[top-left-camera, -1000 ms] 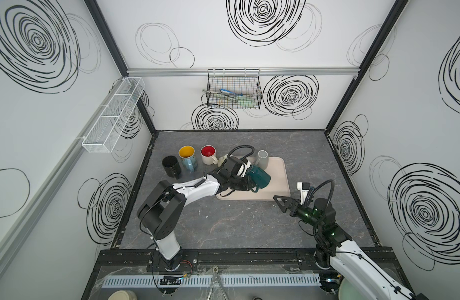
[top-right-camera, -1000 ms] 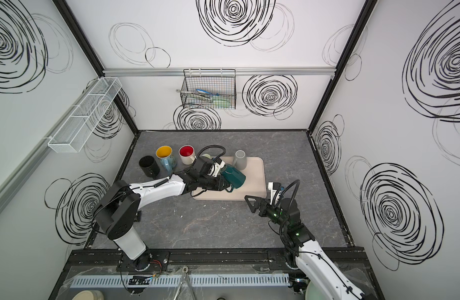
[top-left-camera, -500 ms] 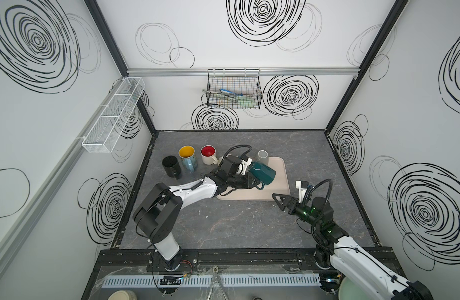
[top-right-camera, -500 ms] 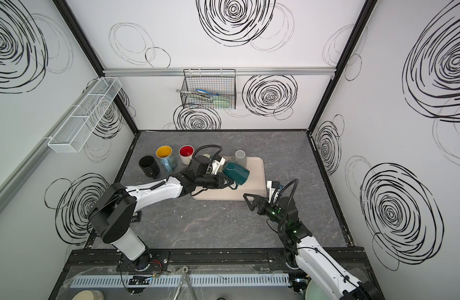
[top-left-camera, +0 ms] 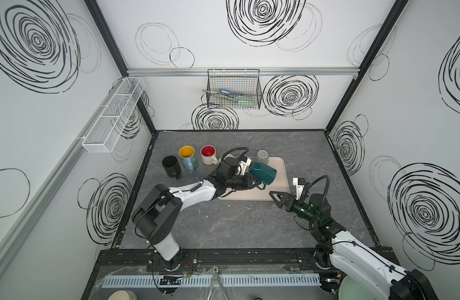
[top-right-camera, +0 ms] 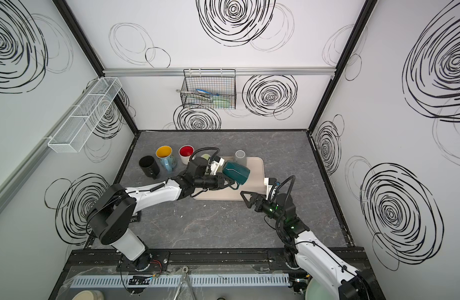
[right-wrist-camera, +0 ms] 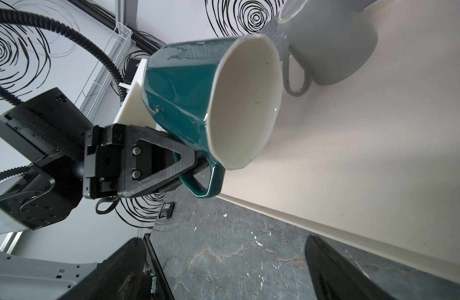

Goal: Turn the mug right side up
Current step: Place the mug at the top-right of the table.

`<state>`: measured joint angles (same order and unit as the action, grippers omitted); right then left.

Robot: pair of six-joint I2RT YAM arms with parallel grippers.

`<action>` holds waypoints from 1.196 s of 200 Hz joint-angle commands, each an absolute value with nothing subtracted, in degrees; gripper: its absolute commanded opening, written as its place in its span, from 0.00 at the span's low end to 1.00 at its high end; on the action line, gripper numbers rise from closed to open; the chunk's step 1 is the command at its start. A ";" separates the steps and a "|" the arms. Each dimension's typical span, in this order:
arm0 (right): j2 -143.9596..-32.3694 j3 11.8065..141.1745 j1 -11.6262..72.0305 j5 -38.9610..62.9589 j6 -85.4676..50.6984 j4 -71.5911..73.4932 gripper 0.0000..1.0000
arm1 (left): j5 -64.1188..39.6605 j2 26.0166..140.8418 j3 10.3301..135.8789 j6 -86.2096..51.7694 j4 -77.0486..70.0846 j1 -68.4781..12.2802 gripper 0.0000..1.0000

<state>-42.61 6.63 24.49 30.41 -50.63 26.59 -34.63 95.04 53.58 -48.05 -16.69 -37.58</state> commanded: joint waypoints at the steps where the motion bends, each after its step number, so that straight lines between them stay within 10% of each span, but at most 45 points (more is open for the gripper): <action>1: -43.04 8.53 24.98 30.15 -51.80 30.81 1.00 | -35.17 91.32 53.88 -48.74 -26.64 -37.44 0.00; 113: -46.82 10.96 25.05 30.25 -53.97 36.19 0.96 | -34.20 93.74 52.61 -57.05 -37.70 -39.09 0.00; 239: -50.15 14.24 24.86 33.91 -54.81 43.14 0.66 | -32.81 95.62 49.76 -66.64 -50.72 -41.66 0.00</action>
